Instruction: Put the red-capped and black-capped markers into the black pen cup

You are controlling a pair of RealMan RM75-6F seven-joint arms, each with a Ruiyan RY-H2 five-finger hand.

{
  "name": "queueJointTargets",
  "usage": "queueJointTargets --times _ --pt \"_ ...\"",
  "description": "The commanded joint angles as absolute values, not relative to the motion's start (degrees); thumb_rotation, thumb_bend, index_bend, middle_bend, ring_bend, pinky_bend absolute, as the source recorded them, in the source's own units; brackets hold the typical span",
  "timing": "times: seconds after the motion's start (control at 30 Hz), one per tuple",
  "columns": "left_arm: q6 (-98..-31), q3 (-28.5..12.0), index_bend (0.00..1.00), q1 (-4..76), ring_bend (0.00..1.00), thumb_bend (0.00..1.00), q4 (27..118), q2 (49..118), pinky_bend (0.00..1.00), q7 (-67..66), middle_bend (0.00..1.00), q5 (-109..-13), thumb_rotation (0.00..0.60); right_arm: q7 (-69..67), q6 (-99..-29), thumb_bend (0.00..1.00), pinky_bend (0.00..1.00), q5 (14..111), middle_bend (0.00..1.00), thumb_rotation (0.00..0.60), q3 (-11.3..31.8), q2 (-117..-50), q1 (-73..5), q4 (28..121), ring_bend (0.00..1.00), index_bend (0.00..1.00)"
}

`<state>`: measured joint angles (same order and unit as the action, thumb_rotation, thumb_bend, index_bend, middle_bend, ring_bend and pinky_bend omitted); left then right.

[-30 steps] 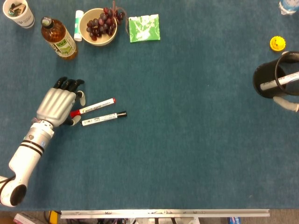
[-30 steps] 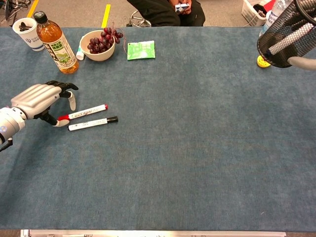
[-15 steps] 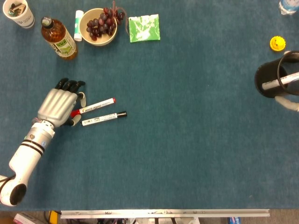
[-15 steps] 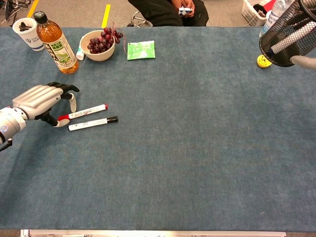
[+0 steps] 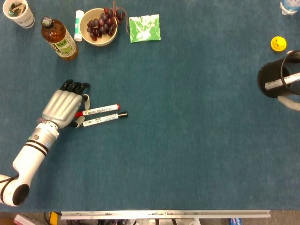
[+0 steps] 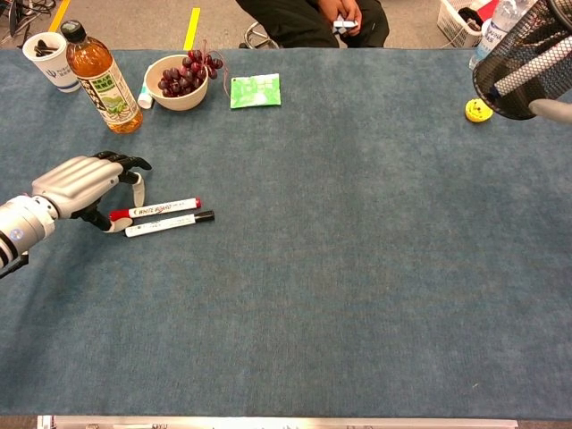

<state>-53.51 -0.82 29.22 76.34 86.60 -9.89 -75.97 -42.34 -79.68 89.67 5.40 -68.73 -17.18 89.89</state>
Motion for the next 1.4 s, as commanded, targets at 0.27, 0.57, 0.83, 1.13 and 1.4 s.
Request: queueJointTargets --times 0.27,0.57,0.83,1.13,1.4 --pt "-53.71 -0.86 0.53 29.6 0.11 0.3 75.83 87.29 0.09 -9.79 0.13 -76.37 0.6 -42.26 -79.92 0.36 0.22 89.32 0.43 0.6 5.66 -68.78 -17.0 89.85 0.29 0.48" --pt "-53.48 -0.65 0.52 29.95 0.11 0.3 75.73 87.28 0.09 -9.83 0.13 -76.64 0.6 -42.17 -80.1 0.36 0.22 89.44 0.43 0.6 5.75 -68.85 -16.96 89.9 0.29 0.48" --pt "-53.32 -0.94 0.52 30.36 0.11 0.33 76.1 87.02 0.09 -10.34 0.13 -76.3 0.6 -42.37 -80.21 0.36 0.22 89.52 0.43 0.6 5.87 -68.97 -16.98 89.85 0.29 0.48" --pt "-54.68 -1.38 0.57 30.3 0.11 0.33 76.96 86.12 0.09 -9.93 0.16 -76.86 0.6 -42.43 -79.98 0.36 0.22 89.88 0.43 0.6 5.7 -68.74 -17.12 89.93 0.29 0.48" --pt "-60.42 -2.59 0.57 29.22 0.11 0.33 82.18 81.01 0.09 -9.52 0.16 -79.34 0.6 -42.1 -77.91 0.36 0.22 90.67 0.43 0.6 4.94 -68.94 -18.21 89.97 0.29 0.48"
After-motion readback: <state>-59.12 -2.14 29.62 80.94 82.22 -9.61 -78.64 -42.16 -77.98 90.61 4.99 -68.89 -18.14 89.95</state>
